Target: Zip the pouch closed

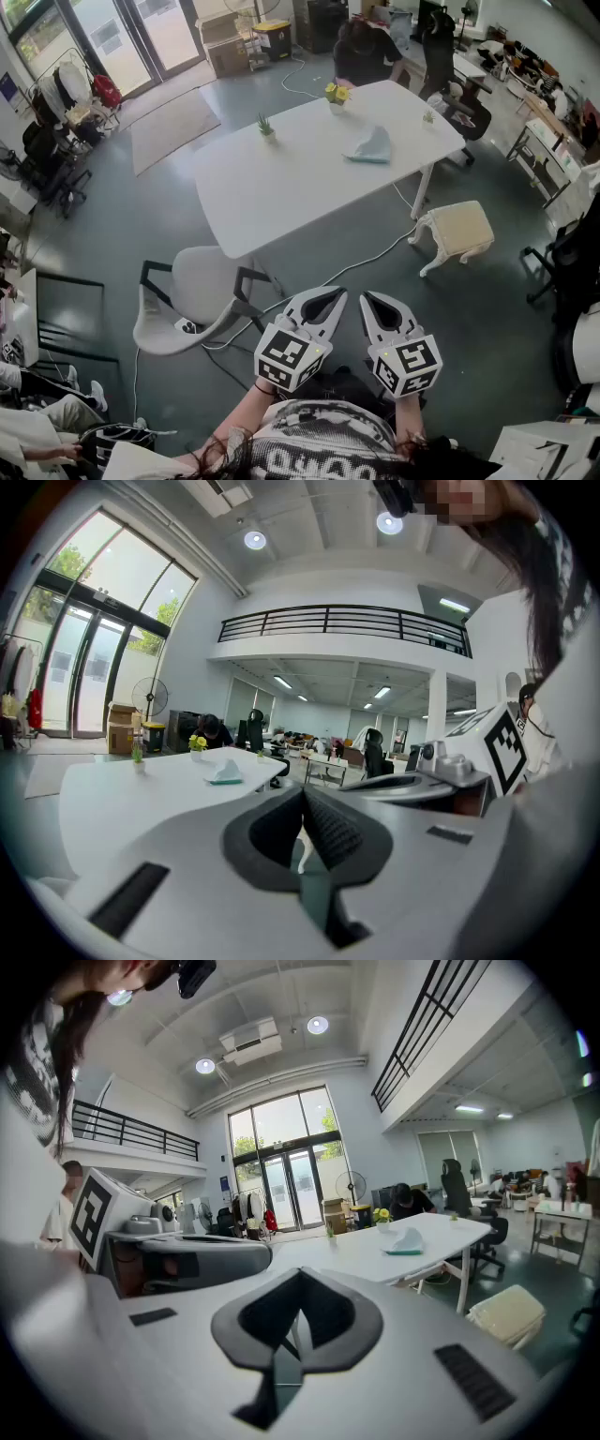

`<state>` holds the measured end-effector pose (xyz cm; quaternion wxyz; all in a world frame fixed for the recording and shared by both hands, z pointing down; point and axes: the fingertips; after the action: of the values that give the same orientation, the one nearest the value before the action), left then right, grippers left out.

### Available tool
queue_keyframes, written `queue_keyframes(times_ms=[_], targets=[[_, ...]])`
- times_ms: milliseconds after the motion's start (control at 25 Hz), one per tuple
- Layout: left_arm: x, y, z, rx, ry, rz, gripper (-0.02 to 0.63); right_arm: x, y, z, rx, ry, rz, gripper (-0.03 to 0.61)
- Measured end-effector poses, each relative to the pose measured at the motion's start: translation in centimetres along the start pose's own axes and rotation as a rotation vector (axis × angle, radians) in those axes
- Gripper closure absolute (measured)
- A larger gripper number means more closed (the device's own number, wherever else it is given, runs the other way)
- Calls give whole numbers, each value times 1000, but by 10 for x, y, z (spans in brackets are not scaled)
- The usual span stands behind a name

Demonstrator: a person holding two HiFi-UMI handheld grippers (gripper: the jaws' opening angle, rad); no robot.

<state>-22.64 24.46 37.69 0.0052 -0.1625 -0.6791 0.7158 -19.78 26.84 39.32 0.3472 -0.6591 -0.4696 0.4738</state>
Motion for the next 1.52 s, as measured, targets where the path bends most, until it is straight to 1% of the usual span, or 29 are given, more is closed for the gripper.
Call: queue_keyframes(times_ms=[200,360,640,880,1080,1240,1400,1520], targets=[[-2,-6,-8,0,1,10,603,8,-4,-7,-9,-5,-19,588],[-8,-6,-13,-4,5,17,603,15,-4,-14,5,-9,-20,588],[-18,-2,-29,-6,20,5,603,38,-9,-30,10,-7,-19,586],[-25,-11,-39,-23,14,35,603,40,-16,-44,-7,0,-24,587],[-41,-5,-26,-48,32,38,603,26,-5,-63,-19,5,-42,588],[-60,-3,-7,-36,34,48,603,12,3,-83,-39,-8,-42,587],[-93,-3,18,-27,21,57,603,-10,11,-108,-45,-35,-31,587],[-122,3,45,-22,6,48,603,-36,25,-131,-43,-63,-27,588]])
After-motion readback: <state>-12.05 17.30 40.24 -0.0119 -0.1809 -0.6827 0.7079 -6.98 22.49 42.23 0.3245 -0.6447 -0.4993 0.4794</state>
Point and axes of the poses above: the fingertips, and each gripper's own axes: x backward along the fingers, z to its left, y out of its top, and after that the axes turned 8 degrees about -x, right-handed
